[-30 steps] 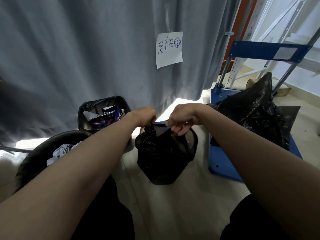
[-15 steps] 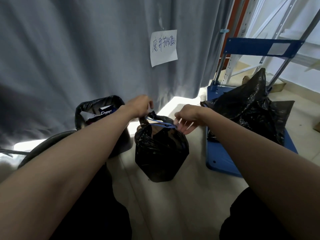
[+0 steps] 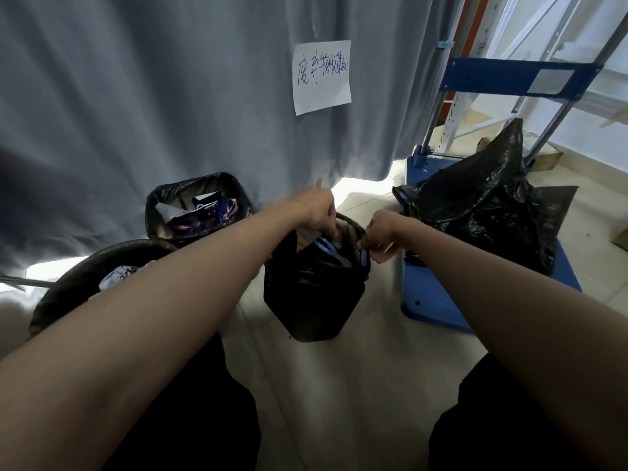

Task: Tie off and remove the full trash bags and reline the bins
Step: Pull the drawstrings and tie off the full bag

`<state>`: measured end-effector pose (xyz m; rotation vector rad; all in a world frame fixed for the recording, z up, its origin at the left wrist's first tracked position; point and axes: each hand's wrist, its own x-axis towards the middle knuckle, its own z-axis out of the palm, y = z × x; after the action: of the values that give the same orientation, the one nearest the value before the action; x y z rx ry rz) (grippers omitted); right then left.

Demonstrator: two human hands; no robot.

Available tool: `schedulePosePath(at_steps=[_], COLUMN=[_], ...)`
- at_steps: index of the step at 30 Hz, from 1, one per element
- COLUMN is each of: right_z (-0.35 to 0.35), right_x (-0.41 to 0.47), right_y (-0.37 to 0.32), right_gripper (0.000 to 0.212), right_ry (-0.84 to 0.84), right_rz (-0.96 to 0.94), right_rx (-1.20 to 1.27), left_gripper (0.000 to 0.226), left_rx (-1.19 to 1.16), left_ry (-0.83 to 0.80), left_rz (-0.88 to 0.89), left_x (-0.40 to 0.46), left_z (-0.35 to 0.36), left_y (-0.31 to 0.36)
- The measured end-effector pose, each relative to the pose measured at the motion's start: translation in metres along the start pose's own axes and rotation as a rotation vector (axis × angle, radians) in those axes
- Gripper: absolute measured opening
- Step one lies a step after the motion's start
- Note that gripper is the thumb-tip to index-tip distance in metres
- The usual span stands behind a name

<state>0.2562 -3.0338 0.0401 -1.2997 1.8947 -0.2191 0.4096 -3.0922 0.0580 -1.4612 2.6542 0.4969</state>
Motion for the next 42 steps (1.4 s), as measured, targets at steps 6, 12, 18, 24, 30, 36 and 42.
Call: schedulePosePath(at_steps=[6,12,18,24,30,36,42], right_z=[-0.006,-0.007,-0.01,-0.008,0.002,0.017,0.019], right_x=[-0.003,0.005,0.011,0.015,0.018,0.025,0.035], right_y=[-0.008,-0.005,0.0,0.007,0.001,-0.007,-0.01], right_gripper=[0.021,0.03,0.02,0.024,0.036,0.014,0.028], right_ry=[-0.03,-0.011,-0.039,-0.115,-0.17,-0.099,0.032], right_rz=[-0.014,0.003,0.02,0.013,-0.106,-0.162,-0.18], right_rx=[0.263,0.33,0.391,0.363,0.303,0.272,0.197], left_gripper=[0.035,0.05,0.025,0.022,0.022,0.021,0.029], left_rx=[-0.177,-0.355,-0.404,-0.423,-0.426,-0.418,-0.397], left_ry=[-0.016,-0.072,-0.029,-0.056,-0.056,-0.029,0.023], left_rz=[-0.119,-0.195,-0.25,-0.268,-0.25,-0.261,-0.265], left_x=[0.004,0.005,0.007,0.002,0.0,-0.004,-0.009], left_z=[0.014,0.018,0.022,0.013,0.006,0.002,-0.01], left_y=[0.005,0.021,0.032,0.034,0.025,0.015,-0.001])
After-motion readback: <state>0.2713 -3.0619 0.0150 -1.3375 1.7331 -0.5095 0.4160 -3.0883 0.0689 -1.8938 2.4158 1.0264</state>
